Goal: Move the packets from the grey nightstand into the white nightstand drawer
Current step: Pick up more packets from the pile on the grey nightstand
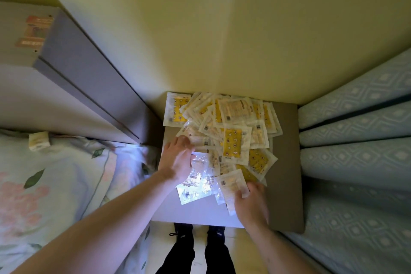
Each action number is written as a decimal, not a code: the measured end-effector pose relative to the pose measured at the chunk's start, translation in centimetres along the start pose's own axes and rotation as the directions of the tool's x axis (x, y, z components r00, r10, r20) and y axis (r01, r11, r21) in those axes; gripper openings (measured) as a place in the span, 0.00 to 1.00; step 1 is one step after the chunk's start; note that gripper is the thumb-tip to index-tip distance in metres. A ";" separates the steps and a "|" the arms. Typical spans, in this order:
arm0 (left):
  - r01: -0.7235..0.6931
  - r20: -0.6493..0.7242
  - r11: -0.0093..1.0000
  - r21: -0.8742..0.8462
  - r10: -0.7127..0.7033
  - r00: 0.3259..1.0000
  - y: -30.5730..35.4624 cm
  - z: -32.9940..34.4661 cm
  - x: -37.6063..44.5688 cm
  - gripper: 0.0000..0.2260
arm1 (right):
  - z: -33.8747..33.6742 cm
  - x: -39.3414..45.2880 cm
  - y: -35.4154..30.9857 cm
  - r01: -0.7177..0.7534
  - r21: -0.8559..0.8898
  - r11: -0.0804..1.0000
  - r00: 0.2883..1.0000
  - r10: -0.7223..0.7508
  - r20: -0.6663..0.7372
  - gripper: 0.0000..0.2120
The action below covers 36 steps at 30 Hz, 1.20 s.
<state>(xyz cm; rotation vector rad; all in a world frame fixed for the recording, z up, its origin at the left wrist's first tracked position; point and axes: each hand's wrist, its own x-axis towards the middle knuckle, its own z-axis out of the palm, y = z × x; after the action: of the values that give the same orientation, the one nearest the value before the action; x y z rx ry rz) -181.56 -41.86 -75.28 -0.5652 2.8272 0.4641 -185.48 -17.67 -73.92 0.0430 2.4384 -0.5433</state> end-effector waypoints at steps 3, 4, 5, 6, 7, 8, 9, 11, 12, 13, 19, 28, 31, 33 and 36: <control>0.049 0.001 0.996 -0.070 -0.049 0.999 -0.1 -0.1 0.1 0.09 | 0.6 0.1 -0.2 -0.065 0.012 0.998 0.998 0.065 0.008 0.10; 0.063 0.013 0.994 -0.091 -0.062 0.998 -0.1 -0.1 0.0 0.09 | 0.7 0.2 -0.2 -0.084 0.040 0.996 0.996 0.084 0.014 0.09; 0.070 0.018 0.992 -0.108 -0.069 0.997 -0.1 -0.2 -0.1 0.08 | 0.7 0.1 -0.2 -0.103 0.080 0.991 0.994 0.102 0.025 0.07; 0.073 0.016 0.989 -0.130 -0.072 0.997 -0.2 -0.1 -0.2 0.08 | 0.7 0.1 -0.1 -0.115 0.117 0.986 0.993 0.111 0.038 0.06; 0.083 0.017 0.983 -0.165 -0.081 0.997 -0.1 -0.1 -0.3 0.07 | 0.6 0.0 -0.1 -0.121 0.142 0.983 0.992 0.115 0.050 0.05; 0.100 0.027 0.972 -0.215 -0.096 0.995 -0.1 0.0 -0.5 0.07 | 0.5 -0.1 -0.1 -0.127 0.165 0.978 0.991 0.119 0.060 0.05; 0.121 0.050 0.958 -0.260 -0.112 0.992 -0.1 0.1 -0.6 0.07 | 0.4 -0.2 -0.1 -0.137 0.197 0.971 0.990 0.125 0.070 0.05; 0.163 0.106 0.936 -0.311 -0.137 0.985 0.2 0.2 -0.8 0.05 | 0.2 -0.4 -0.1 -0.161 0.255 0.953 0.986 0.143 0.088 0.07; 0.186 0.131 0.926 -0.328 -0.150 0.980 0.3 0.3 -0.8 0.04 | 0.0 -0.6 -0.2 -0.174 0.279 0.944 0.984 0.153 0.097 0.08; 0.211 0.148 0.915 -0.345 -0.169 0.974 0.4 0.4 -0.9 0.04 | -0.1 -0.8 -0.3 -0.182 0.298 0.937 0.982 0.158 0.102 0.10; 0.317 0.172 0.835 -0.450 -0.267 0.948 1.5 0.5 -1.6 0.08 | -1.1 -2.1 -0.4 -0.200 0.347 0.916 0.979 0.171 0.111 0.11; 0.275 0.227 0.861 -0.428 -0.192 0.955 3.8 1.1 -1.9 0.05 | -1.4 -2.6 0.2 -0.200 0.397 0.896 0.979 0.196 0.051 0.10; 0.280 0.235 0.883 -0.377 -0.201 0.951 4.5 1.7 -2.0 0.05 | -1.2 -2.6 0.8 -0.209 0.406 0.890 0.977 0.212 0.038 0.09; 0.284 0.237 0.871 -0.401 -0.201 0.951 4.9 2.2 -2.1 0.04 | -1.2 -2.5 1.2 -0.210 0.405 0.890 0.976 0.216 0.033 0.08; 0.277 0.245 0.865 -0.419 -0.186 0.952 5.3 2.3 -2.6 0.05 | -1.4 -2.5 1.6 -0.205 0.406 0.891 0.977 0.214 0.025 0.07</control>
<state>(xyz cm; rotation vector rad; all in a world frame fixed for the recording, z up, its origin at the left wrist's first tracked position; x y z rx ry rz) -180.98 -35.58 -75.31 -0.8797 2.4186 1.0734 -184.03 -15.39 -72.02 0.4823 2.2608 -0.9438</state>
